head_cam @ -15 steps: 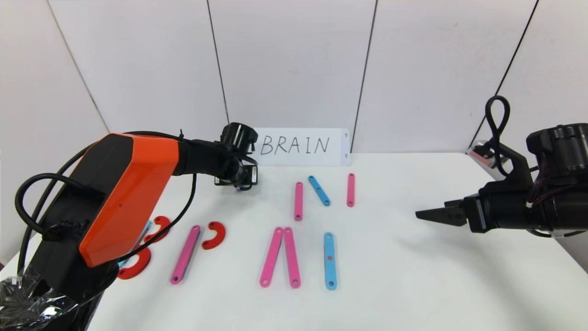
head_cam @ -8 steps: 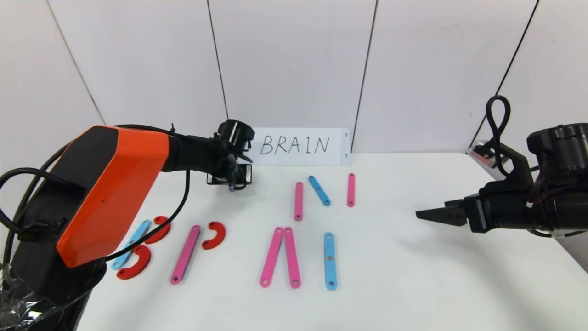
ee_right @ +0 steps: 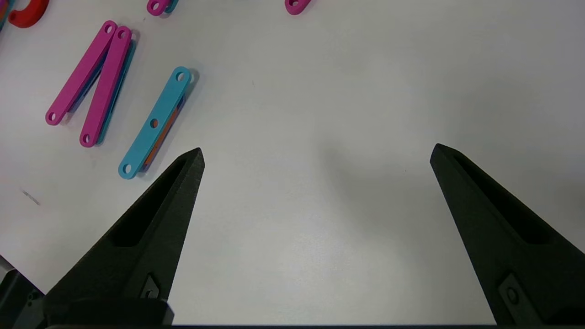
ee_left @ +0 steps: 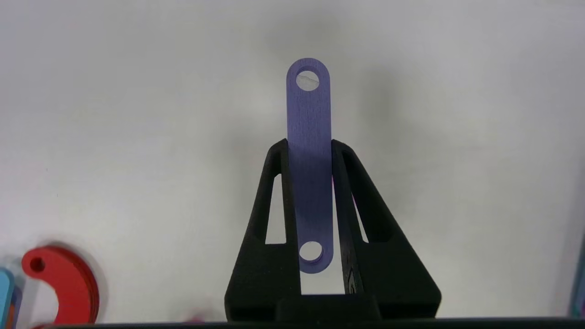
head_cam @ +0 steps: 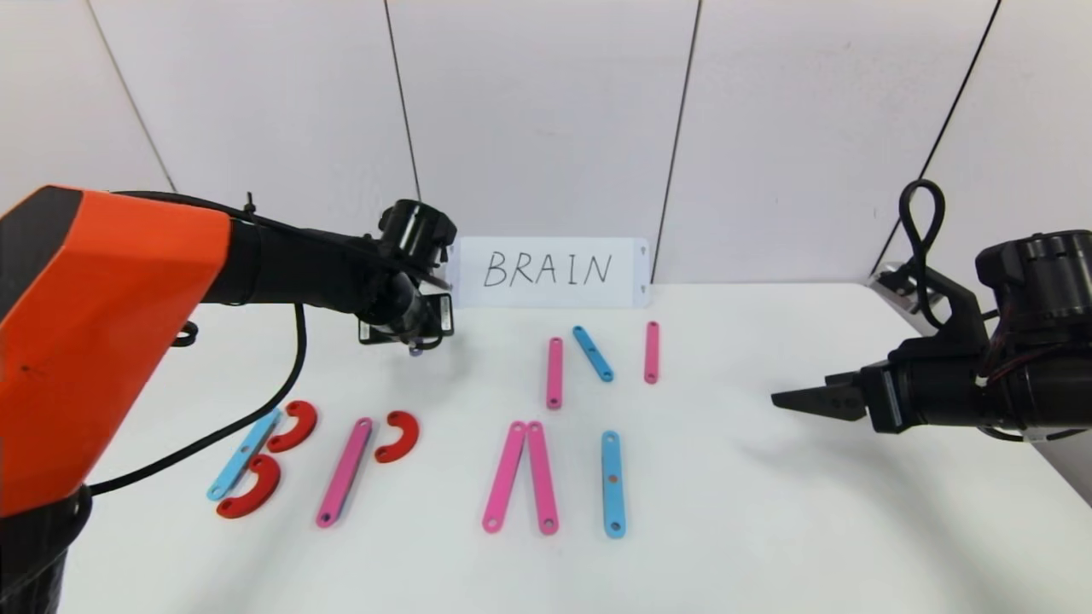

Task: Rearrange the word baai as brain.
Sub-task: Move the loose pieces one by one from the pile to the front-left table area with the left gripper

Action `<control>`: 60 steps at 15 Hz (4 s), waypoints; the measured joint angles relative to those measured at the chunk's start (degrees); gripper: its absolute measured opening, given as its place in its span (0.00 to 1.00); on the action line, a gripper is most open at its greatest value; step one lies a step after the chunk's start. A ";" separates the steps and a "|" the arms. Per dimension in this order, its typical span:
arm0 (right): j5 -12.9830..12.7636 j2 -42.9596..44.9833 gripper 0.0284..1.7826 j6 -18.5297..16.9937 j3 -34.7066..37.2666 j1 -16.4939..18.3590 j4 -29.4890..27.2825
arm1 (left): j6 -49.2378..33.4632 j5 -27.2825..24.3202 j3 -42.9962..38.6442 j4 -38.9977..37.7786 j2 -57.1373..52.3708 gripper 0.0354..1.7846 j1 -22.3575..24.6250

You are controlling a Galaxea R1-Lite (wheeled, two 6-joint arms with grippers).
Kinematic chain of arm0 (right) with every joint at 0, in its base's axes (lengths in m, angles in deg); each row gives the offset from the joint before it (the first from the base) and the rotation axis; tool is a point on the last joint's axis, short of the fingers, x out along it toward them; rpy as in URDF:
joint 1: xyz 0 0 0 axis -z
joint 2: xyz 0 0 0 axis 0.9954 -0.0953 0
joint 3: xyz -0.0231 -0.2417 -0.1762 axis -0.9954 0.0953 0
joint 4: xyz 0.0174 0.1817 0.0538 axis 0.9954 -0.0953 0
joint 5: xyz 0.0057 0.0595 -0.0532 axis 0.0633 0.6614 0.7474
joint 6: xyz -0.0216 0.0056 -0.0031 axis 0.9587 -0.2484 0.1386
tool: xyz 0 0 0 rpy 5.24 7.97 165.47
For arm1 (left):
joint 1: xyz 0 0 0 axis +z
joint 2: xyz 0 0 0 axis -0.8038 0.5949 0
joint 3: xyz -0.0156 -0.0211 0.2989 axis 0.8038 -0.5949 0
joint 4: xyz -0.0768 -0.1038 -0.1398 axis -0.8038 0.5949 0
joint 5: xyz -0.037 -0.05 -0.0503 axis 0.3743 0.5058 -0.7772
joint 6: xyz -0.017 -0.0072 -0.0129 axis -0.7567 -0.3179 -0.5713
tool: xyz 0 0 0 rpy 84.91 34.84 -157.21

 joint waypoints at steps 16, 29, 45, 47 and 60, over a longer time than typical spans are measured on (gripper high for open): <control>0.02 -0.02 0.97 -0.02 0.00 -0.11 0.02 | -32.98 8.63 -31.01 1.24 -20.36 0.14 -12.93; 0.00 0.11 0.97 -0.04 0.00 0.00 0.02 | -41.07 12.21 -36.49 0.80 -17.09 0.14 -14.98; 0.09 0.15 0.97 -0.04 0.00 0.00 0.02 | -43.72 12.63 -37.99 0.79 -14.32 0.14 -17.10; 0.09 0.11 0.97 0.00 0.02 0.00 0.00 | -43.72 12.68 -37.99 0.79 -14.28 0.14 -17.09; 0.09 0.11 0.97 0.00 0.17 0.00 0.00 | -42.78 12.87 -37.77 0.71 -13.89 0.36 -16.77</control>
